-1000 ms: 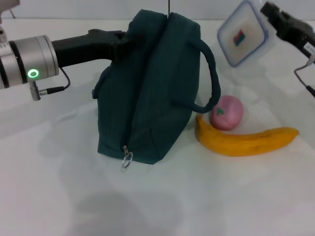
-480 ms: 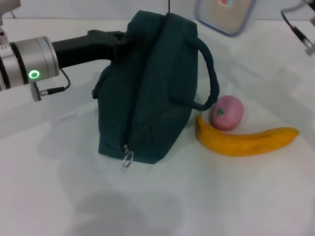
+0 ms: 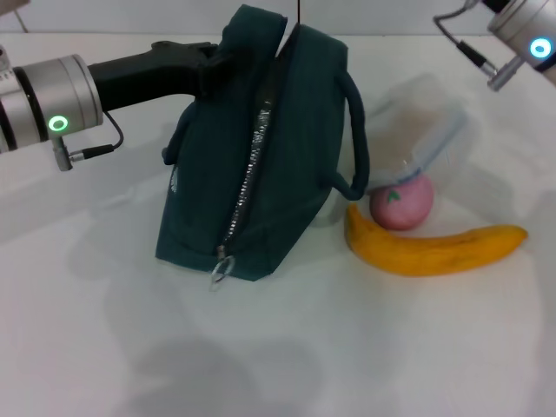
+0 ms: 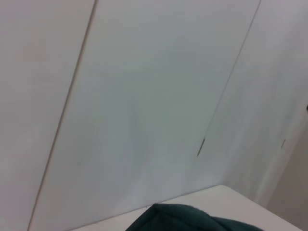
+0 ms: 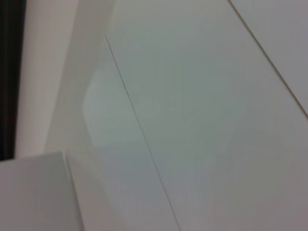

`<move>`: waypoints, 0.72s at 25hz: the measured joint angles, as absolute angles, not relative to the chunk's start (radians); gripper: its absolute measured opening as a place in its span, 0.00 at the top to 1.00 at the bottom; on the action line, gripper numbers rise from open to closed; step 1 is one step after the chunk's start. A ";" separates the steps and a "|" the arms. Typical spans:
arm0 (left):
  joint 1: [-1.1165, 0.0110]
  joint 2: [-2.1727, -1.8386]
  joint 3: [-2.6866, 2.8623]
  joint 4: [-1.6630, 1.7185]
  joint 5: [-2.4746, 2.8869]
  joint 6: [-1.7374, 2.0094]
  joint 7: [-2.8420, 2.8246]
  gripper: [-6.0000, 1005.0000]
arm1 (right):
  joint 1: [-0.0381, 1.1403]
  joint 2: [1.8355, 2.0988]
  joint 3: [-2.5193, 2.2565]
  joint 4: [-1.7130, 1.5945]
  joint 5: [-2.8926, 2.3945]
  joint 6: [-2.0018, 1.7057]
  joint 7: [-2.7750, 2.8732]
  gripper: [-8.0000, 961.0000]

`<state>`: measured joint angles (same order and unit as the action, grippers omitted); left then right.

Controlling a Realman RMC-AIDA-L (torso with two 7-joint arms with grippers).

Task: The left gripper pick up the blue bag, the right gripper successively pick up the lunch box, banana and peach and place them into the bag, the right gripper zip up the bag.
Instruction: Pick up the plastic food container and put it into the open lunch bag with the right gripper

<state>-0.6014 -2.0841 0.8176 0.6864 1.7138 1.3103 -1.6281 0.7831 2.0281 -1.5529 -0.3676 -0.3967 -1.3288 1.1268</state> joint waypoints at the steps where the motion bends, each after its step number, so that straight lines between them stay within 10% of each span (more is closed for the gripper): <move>1: -0.601 -2.084 0.818 0.687 1.712 1.309 -1.628 0.89 | 0.781 2.028 -1.559 -0.366 -0.397 -1.319 1.127 0.97; 18: -0.598 -2.086 0.818 0.684 1.710 1.285 -1.589 0.89 | 0.678 2.026 -1.536 -0.362 -0.377 -1.268 1.080 0.96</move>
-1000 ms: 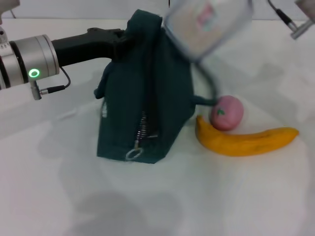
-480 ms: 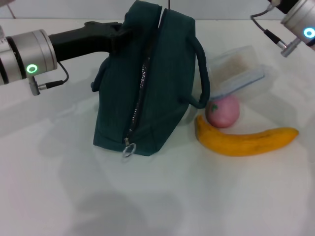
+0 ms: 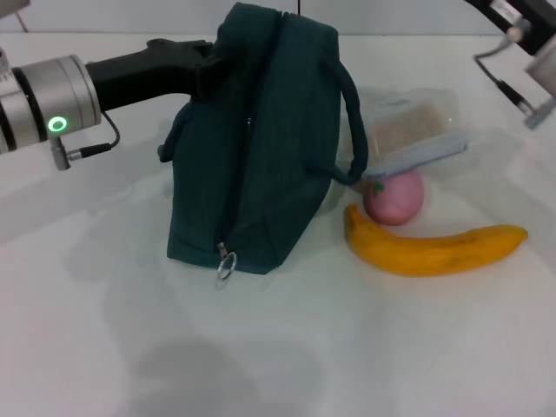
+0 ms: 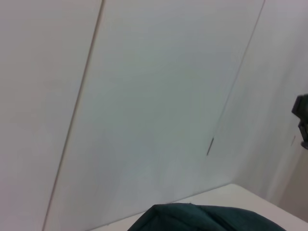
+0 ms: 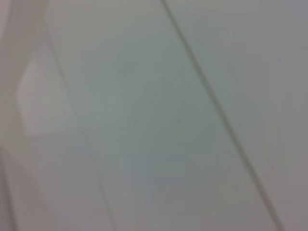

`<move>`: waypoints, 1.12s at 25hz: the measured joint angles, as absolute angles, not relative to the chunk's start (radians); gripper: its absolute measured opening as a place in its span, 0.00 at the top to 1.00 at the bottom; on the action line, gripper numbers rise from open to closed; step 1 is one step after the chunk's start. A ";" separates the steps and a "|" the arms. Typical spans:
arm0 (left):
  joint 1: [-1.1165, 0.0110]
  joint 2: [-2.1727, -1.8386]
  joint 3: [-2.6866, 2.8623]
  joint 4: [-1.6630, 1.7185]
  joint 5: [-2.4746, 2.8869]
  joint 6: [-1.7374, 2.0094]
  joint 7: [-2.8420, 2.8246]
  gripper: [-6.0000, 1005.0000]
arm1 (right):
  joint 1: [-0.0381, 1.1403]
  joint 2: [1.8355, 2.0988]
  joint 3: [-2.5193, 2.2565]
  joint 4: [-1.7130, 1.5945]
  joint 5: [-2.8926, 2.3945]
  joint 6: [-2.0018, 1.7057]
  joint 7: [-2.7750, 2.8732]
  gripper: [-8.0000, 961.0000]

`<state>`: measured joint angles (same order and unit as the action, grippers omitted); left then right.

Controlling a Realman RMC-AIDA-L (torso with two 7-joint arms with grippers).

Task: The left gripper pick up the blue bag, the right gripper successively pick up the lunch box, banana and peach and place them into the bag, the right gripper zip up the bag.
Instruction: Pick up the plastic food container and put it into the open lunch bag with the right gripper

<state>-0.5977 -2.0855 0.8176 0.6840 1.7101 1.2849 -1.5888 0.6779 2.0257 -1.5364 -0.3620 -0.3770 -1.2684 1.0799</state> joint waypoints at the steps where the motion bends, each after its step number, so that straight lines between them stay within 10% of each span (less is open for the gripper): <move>1: -0.597 -2.086 0.817 0.684 1.710 1.283 -1.587 0.89 | 0.664 2.025 -1.529 -0.362 -0.377 -1.267 1.075 0.96; 18: -0.550 -2.085 0.822 0.683 1.718 1.267 -1.560 0.89 | 0.403 1.951 -1.458 -0.424 -0.595 -1.089 0.828 0.87; 28: -0.547 -2.084 0.824 0.683 1.720 1.265 -1.560 0.89 | 0.200 1.999 -1.677 -1.142 -1.051 -0.245 0.975 0.55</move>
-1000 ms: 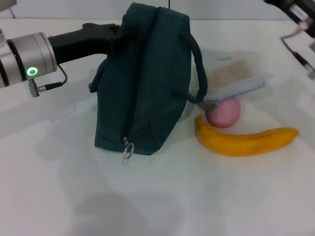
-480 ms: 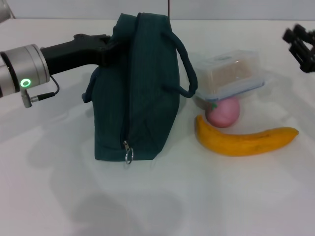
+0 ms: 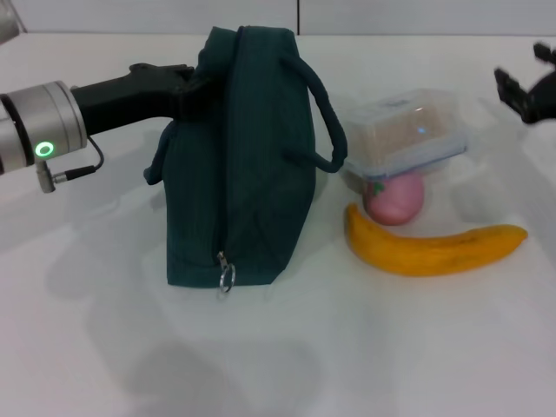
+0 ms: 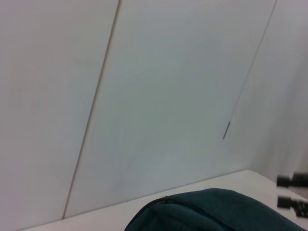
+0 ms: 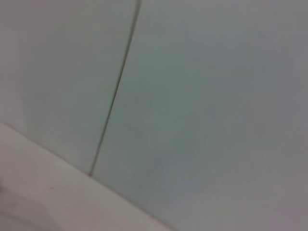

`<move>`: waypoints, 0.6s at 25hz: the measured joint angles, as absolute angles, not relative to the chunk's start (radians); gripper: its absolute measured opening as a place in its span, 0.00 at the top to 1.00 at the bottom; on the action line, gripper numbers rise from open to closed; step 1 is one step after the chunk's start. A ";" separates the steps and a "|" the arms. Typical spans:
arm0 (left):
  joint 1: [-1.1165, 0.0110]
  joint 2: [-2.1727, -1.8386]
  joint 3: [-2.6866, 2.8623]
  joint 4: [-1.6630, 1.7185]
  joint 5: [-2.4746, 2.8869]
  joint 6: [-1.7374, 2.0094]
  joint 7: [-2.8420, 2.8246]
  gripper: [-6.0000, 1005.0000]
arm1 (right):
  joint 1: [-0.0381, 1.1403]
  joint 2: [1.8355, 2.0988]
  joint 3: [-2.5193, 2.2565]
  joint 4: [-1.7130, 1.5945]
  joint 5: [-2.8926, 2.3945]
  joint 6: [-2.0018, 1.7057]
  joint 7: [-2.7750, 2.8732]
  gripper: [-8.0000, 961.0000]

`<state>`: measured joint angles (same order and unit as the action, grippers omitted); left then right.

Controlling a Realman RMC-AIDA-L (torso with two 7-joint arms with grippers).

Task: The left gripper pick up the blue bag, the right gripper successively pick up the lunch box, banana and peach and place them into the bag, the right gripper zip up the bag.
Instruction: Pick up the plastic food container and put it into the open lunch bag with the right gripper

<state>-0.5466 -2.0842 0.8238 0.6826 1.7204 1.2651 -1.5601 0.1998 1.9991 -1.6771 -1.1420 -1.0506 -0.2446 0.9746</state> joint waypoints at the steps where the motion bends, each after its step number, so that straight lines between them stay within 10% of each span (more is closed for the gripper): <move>1: -0.545 -2.084 0.824 0.683 1.720 1.265 -1.560 0.89 | 0.192 1.999 -1.721 -1.200 -1.067 -0.171 0.986 0.53; 15: -0.553 -2.084 0.828 0.665 1.735 1.254 -1.560 0.89 | 0.155 1.986 -1.835 -1.451 -0.881 0.060 0.934 0.42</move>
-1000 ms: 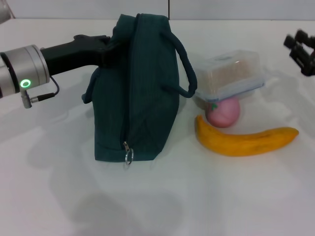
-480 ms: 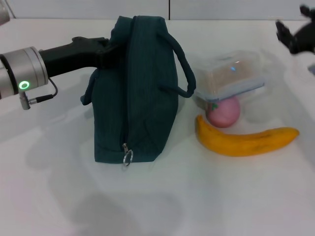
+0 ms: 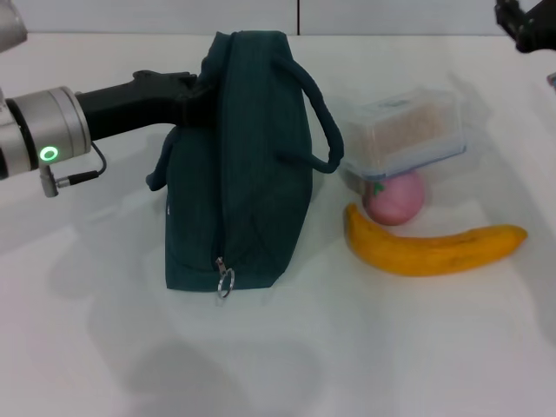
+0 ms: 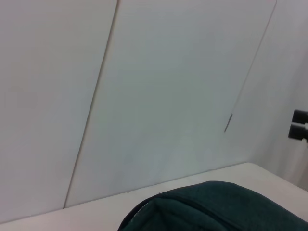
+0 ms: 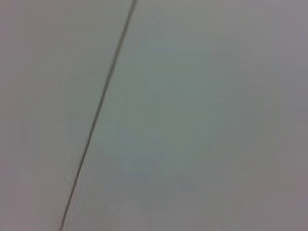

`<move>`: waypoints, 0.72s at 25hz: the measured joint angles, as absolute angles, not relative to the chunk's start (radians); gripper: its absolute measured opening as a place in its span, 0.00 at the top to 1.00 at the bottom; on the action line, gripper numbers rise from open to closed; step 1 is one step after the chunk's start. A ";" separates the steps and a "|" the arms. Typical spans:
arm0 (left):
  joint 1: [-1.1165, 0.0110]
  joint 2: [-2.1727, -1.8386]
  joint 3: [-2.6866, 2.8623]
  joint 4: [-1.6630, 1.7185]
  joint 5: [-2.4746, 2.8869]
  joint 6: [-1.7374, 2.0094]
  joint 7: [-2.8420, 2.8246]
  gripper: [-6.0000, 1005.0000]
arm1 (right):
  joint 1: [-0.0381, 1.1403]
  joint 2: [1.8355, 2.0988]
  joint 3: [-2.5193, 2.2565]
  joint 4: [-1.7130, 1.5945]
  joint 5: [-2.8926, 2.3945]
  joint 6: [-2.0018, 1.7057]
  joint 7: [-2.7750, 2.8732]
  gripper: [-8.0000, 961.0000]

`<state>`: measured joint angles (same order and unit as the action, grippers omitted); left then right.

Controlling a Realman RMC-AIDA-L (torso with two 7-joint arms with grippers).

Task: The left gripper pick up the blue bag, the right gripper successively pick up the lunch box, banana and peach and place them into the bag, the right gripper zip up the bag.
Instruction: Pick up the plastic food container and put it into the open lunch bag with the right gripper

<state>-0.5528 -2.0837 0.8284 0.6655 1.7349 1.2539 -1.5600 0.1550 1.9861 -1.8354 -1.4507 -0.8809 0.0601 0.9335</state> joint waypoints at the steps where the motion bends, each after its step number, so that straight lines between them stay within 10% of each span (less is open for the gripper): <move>1: -0.553 -2.084 0.828 0.663 1.735 1.254 -1.560 0.89 | 0.154 1.983 -1.836 -1.453 -0.859 0.060 0.929 0.42; 4: -0.552 -2.084 0.828 0.658 1.735 1.253 -1.560 0.89 | 0.152 1.960 -1.836 -1.453 -0.769 0.024 0.916 0.42; 5: -0.552 -2.084 0.828 0.658 1.735 1.253 -1.560 0.89 | 0.165 1.888 -1.850 -1.408 -0.575 -0.114 0.919 0.42; 13: -0.563 -2.085 0.828 0.658 1.735 1.253 -1.560 0.89 | 0.292 1.667 -1.873 -1.080 -0.421 -0.714 1.348 0.42; 18: -0.595 -2.086 0.828 0.635 1.735 1.252 -1.550 0.89 | 0.400 1.729 -1.485 -0.585 -0.679 -1.401 1.662 0.43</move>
